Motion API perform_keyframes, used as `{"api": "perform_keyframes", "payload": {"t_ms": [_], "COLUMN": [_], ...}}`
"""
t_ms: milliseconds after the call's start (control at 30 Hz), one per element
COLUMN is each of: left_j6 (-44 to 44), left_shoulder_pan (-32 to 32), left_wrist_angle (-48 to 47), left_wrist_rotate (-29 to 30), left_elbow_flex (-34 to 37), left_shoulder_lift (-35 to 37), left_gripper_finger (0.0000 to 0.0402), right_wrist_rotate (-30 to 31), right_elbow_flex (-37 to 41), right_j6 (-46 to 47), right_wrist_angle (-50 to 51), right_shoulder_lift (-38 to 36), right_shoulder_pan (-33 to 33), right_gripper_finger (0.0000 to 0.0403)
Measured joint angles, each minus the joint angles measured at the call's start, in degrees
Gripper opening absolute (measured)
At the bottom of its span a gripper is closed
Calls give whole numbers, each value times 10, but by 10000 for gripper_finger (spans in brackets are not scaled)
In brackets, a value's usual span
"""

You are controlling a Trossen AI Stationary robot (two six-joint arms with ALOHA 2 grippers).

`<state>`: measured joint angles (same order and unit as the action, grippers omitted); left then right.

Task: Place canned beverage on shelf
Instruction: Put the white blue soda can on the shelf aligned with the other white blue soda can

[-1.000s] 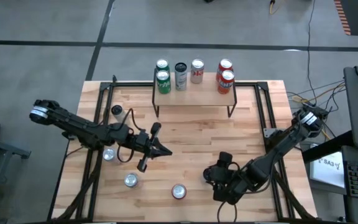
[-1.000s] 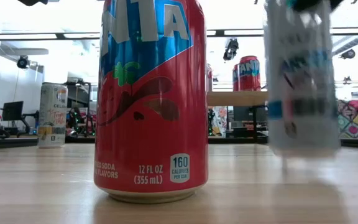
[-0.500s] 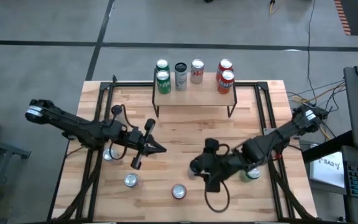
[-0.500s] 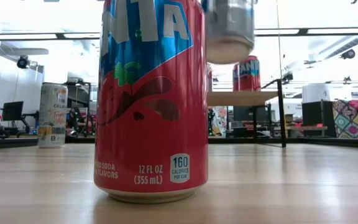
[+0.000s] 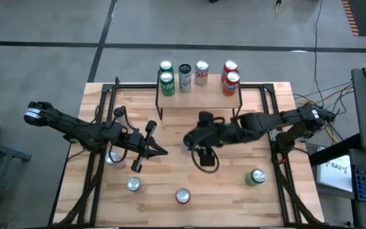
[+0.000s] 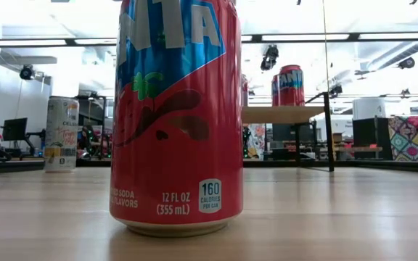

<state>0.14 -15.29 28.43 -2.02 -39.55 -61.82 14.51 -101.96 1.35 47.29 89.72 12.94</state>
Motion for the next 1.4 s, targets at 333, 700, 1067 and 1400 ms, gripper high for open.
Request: {"api": "perform_keyframes", "payload": {"t_ms": [333, 700, 1067, 1400], "left_j6": [49, 78, 75, 75], "left_shoulder_pan": [0, 0, 0, 0], "left_wrist_angle": [-42, -100, -102, -102], "left_wrist_rotate": [55, 120, 120, 120], "left_elbow_flex": [0, 0, 0, 0], "left_shoulder_lift": [58, 93, 92, 92], "left_gripper_finger": [0, 0, 0, 0], "right_wrist_rotate": [-13, -73, -98, -102], "right_elbow_flex": [-51, -79, -119, -117], "right_j6": [-50, -76, -88, -48], "right_wrist_angle": [24, 21, 62, 63], "right_shoulder_lift": [1, 31, 66, 68], "right_shoulder_pan": [-100, -178, -233, -282], "right_gripper_finger": [244, 244, 244, 244]}}
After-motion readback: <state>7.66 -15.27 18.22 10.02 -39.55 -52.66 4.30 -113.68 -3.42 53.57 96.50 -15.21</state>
